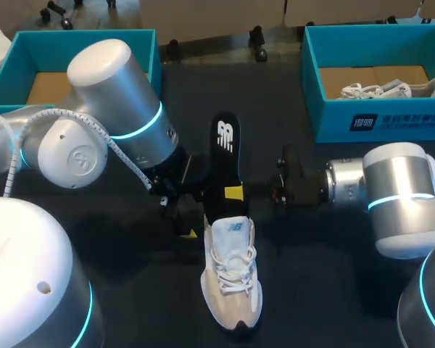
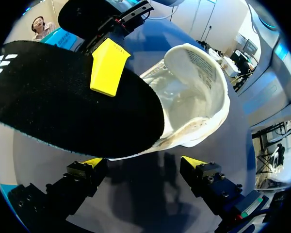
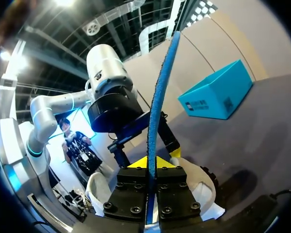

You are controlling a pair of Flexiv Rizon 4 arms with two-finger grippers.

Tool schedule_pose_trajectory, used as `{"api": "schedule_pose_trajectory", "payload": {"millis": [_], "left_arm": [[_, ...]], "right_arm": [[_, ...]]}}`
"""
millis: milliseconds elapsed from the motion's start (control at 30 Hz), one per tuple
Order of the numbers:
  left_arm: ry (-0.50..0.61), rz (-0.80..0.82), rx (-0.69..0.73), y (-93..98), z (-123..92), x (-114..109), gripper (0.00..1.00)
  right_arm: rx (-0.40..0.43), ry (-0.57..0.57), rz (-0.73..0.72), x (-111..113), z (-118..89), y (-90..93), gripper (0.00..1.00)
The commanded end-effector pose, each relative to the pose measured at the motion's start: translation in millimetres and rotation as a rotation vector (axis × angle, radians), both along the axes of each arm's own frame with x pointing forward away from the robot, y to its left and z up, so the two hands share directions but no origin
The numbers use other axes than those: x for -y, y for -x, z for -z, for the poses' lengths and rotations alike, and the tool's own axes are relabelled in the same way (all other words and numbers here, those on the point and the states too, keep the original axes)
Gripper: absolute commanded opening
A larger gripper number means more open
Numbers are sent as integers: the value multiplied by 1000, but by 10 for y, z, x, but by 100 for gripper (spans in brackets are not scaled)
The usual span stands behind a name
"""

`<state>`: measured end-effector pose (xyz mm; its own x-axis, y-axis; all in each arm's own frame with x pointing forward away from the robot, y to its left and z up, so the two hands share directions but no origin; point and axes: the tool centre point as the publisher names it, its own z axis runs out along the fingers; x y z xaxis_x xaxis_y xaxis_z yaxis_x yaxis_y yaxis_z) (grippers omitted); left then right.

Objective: Take the shoe out of the shoebox, open the shoe tongue, remove and reinsert the insole, then place the shoe into the shoebox

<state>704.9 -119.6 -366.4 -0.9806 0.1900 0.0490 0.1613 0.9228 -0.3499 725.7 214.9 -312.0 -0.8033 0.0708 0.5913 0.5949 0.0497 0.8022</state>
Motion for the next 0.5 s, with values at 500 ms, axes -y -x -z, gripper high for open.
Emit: {"api": "schedule_pose_trajectory", "payload": {"millis": [500], "left_arm": [[-1,1,0,-4,5,4,100]], "right_arm": [[-71,-35,1,13,249,179,0]]}}
